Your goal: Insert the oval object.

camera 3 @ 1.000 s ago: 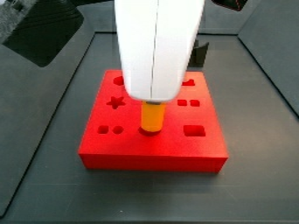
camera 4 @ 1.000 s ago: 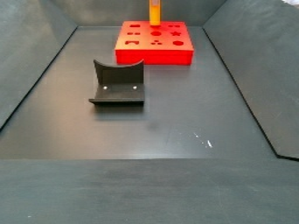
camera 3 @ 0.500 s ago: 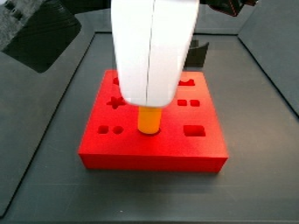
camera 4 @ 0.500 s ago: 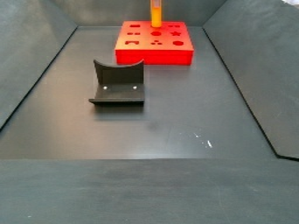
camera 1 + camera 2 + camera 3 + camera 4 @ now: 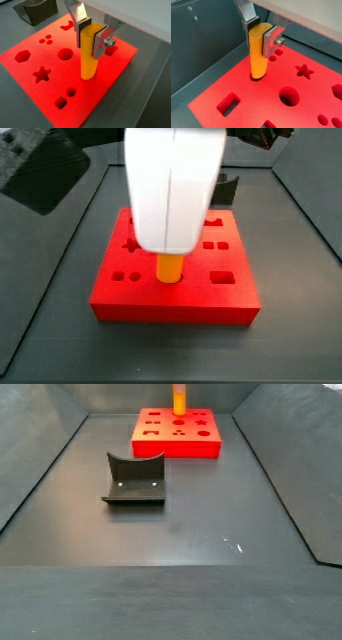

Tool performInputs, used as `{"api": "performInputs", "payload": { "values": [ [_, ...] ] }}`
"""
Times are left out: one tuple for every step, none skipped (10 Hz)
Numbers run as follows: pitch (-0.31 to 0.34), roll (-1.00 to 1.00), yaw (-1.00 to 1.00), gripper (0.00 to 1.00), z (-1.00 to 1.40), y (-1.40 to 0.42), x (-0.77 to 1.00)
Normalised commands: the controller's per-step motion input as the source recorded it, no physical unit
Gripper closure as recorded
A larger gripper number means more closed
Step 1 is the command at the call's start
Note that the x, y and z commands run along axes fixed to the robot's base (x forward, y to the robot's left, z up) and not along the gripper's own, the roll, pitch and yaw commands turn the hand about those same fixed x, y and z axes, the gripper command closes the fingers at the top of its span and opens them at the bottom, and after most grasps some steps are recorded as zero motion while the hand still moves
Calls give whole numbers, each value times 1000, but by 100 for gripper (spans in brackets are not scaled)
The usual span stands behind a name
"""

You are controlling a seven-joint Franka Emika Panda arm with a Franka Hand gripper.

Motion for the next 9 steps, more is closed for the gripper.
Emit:
{"api": "performInputs", "payload": {
  "values": [
    [37, 34, 69, 100, -183, 0, 171],
    [31, 39, 40, 100, -151, 0, 120],
    [4, 56, 0, 100, -151, -20, 0],
    [0, 104, 0, 100, -171, -77, 0],
    [0, 127, 0, 100, -331, -103, 0],
    [49, 220, 0, 100, -451, -171, 186],
    [84, 284, 0, 100, -457, -217, 277],
    [57, 244, 0, 100, -520, -237, 306],
    [19, 193, 0, 100, -594, -200, 283]
  ]
}}
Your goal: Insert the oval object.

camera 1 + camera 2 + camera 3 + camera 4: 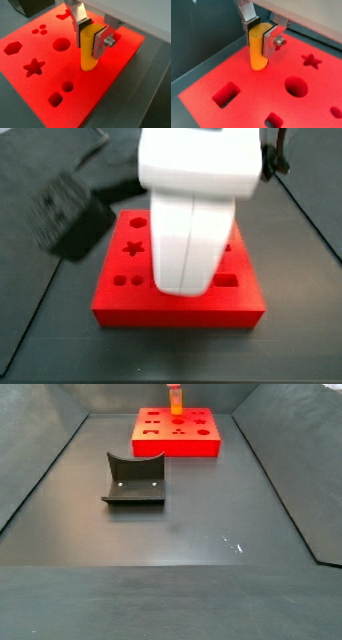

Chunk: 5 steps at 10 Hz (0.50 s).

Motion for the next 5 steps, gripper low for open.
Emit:
{"api": "performInputs", "payload": {
  "values": [
    [6, 204, 0, 100, -660, -166, 240],
    [0, 184, 0, 100, -731, -49, 129],
    [0, 154, -11, 100, -709, 0, 146],
    [0, 94, -51, 100, -786, 14, 200],
    [0, 94, -86, 100, -789, 151, 209]
  ]
}}
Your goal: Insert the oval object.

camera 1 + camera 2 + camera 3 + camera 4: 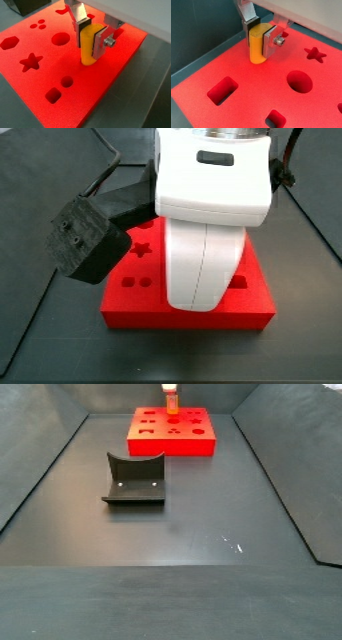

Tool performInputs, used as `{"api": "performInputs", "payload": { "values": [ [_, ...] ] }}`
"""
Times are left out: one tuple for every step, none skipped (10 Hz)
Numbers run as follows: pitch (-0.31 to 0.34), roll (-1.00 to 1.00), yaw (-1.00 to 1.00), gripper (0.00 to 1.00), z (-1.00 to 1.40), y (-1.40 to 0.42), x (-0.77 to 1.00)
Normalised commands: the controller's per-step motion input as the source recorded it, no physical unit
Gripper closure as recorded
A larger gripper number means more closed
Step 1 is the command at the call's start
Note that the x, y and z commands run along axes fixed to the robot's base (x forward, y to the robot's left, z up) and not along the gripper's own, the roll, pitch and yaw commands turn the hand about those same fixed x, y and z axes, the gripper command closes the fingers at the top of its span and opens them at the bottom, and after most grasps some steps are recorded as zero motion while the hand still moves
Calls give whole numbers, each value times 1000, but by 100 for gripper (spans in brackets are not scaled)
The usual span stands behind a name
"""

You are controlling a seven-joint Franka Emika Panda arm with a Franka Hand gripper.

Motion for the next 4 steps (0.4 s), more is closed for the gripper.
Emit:
{"api": "performInputs", "payload": {
  "values": [
    [0, 47, -149, 100, -637, 294, 263],
    [43, 79, -66, 100, -200, 0, 200],
    [0, -7, 0, 100, 0, 11, 0],
    [0, 0, 0, 100, 0, 0, 0]
  ]
}}
